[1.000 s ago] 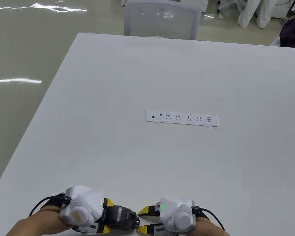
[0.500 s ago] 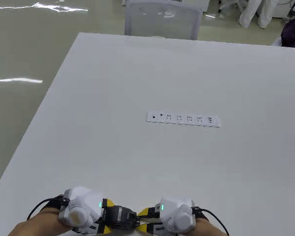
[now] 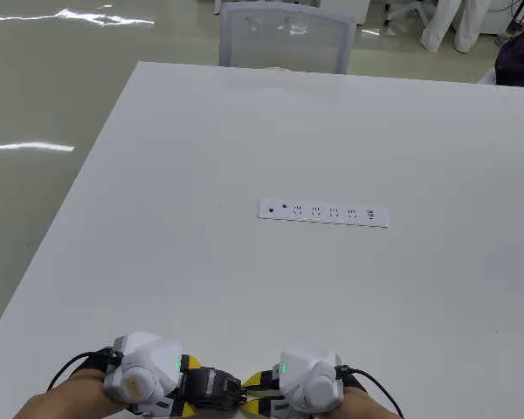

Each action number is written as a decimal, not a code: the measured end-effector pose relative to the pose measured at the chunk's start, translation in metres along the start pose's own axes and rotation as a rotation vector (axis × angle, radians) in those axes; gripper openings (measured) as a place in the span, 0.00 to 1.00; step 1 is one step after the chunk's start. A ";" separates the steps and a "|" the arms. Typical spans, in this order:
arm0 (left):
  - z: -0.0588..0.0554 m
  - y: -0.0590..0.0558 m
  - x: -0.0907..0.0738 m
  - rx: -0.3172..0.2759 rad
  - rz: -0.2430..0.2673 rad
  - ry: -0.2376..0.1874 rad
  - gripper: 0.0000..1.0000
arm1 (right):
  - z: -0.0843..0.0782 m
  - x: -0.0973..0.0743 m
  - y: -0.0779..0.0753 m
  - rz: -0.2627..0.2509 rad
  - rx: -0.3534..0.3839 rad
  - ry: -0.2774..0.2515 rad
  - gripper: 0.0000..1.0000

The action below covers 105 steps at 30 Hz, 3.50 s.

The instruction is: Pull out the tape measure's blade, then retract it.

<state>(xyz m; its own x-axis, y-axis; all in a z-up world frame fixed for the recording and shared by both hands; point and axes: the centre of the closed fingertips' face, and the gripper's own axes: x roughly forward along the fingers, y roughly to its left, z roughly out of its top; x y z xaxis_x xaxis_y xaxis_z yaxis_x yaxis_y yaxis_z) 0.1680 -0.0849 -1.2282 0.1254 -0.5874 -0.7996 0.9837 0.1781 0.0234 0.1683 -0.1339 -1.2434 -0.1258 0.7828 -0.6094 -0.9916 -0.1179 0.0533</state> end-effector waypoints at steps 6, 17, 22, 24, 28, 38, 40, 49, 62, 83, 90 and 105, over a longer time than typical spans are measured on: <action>-0.001 0.000 0.000 -0.005 -0.003 0.000 0.28 | 0.000 -0.001 0.001 0.003 -0.013 0.005 0.10; -0.002 0.000 -0.001 -0.009 -0.005 -0.006 0.28 | 0.003 -0.003 0.001 0.008 -0.015 0.004 0.10; -0.003 0.000 -0.003 -0.011 -0.005 -0.009 0.28 | 0.006 -0.004 0.001 0.012 -0.016 0.002 0.10; -0.004 0.000 -0.003 -0.016 -0.004 -0.013 0.28 | 0.007 -0.004 0.001 0.013 -0.015 0.000 0.10; -0.004 0.000 -0.003 -0.019 -0.001 -0.015 0.28 | 0.008 -0.005 0.001 0.015 -0.016 0.001 0.10; -0.003 0.000 -0.003 -0.025 -0.005 -0.021 0.28 | 0.004 -0.009 0.000 0.016 -0.015 0.015 0.10; -0.003 0.000 -0.003 -0.026 -0.006 -0.022 0.28 | 0.004 -0.010 0.000 0.016 -0.015 0.017 0.10; -0.004 0.000 -0.003 -0.028 -0.005 -0.022 0.28 | 0.003 -0.014 0.000 0.017 -0.006 0.015 0.10; -0.004 0.000 -0.003 -0.030 -0.007 -0.019 0.28 | 0.000 -0.019 0.001 0.016 0.001 0.020 0.10; -0.004 0.000 -0.003 -0.033 -0.008 -0.021 0.28 | -0.007 -0.029 0.001 0.013 0.007 0.034 0.10; -0.003 0.000 -0.003 -0.034 -0.010 -0.023 0.28 | -0.009 -0.032 0.000 0.012 0.006 0.037 0.10; -0.003 0.000 -0.003 -0.036 -0.010 -0.023 0.28 | -0.015 -0.040 0.000 0.008 0.009 0.049 0.10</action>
<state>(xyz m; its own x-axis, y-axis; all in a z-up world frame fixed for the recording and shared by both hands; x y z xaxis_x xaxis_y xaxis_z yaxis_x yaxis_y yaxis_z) 0.1673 -0.0812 -1.2274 0.1192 -0.6071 -0.7856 0.9797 0.2006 -0.0063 0.1734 -0.1744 -1.2308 -0.1323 0.7511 -0.6468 -0.9908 -0.1181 0.0655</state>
